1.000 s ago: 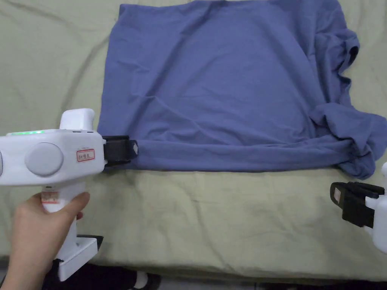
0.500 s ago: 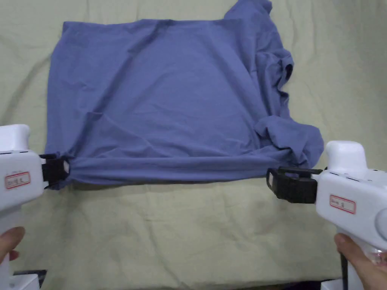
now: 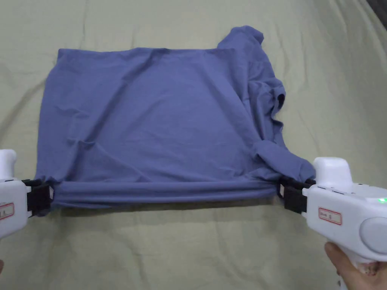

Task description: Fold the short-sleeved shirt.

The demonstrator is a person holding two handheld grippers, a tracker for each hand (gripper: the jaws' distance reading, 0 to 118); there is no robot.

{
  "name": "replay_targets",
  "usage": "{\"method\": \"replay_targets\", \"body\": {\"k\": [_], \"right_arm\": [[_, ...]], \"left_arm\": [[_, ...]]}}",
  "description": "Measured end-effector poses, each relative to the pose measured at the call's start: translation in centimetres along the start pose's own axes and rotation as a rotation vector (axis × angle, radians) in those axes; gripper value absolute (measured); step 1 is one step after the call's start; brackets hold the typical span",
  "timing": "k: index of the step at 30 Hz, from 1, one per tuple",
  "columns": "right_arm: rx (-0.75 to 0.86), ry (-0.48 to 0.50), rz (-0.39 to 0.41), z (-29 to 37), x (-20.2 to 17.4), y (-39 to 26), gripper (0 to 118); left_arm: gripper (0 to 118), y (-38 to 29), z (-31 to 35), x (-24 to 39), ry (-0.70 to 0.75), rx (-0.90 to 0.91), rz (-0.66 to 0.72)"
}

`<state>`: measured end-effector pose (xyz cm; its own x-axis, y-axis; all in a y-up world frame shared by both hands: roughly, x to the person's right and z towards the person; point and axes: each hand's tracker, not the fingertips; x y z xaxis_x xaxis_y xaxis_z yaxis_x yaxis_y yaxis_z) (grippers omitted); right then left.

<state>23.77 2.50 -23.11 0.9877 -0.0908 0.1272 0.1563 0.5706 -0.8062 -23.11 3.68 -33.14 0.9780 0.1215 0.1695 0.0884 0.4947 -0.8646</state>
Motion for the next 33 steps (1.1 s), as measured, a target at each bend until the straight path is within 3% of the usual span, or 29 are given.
{"method": "replay_targets", "body": {"k": [6, 13, 18, 22, 23, 24, 25, 26, 28, 30, 33], "right_arm": [[0.050, 0.017, 0.019, -0.9, -0.5, 8.1, 14], [-0.045, -0.032, 0.115, -9.9, -2.0, 17.1, 14], [-0.115, -0.055, 0.127, -15.4, -2.1, 17.9, 14], [-0.107, -0.041, 0.118, -16.1, -1.8, 16.8, 15], [-0.083, -0.044, 0.125, -15.9, -1.8, 16.6, 24], [-0.069, -0.044, 0.126, -15.8, -1.5, 16.4, 49], [-0.080, -0.033, 0.126, -16.0, -1.4, 16.2, 95], [-0.095, -0.012, 0.124, -16.0, -1.5, 15.9, 114], [-0.064, -0.026, 0.123, -14.8, -1.6, 15.5, 117], [-0.020, -0.020, 0.110, -12.7, -1.6, 14.9, 117], [0.045, 0.012, 0.074, -8.6, -1.4, 13.5, 117]], "left_arm": [[2, 8.2, -0.2, 0.4, 0.047, 0.085, -0.051], [2, 16.5, -10.6, 0.2, 0.115, 0.001, -0.085], [2, 17.6, -15.7, 0.2, 0.154, -0.070, -0.111], [2, 16.4, -16.8, 0.5, 0.160, -0.078, -0.145], [2, 16.0, -16.8, 0.5, 0.159, -0.074, -0.148], [9, 15.7, -16.6, 0.4, 0.170, -0.051, -0.144], [23, 15.4, -16.3, 0.4, 0.196, -0.041, -0.149], [40, 15.3, -15.9, 0.2, 0.212, -0.038, -0.151], [73, 15.1, -14.6, -0.6, 0.187, -0.050, -0.133], [76, 14.4, -12.3, -1.1, 0.130, -0.025, -0.101], [77, 12.5, -7.8, -1.2, 0.167, 0.072, -0.101]]}}
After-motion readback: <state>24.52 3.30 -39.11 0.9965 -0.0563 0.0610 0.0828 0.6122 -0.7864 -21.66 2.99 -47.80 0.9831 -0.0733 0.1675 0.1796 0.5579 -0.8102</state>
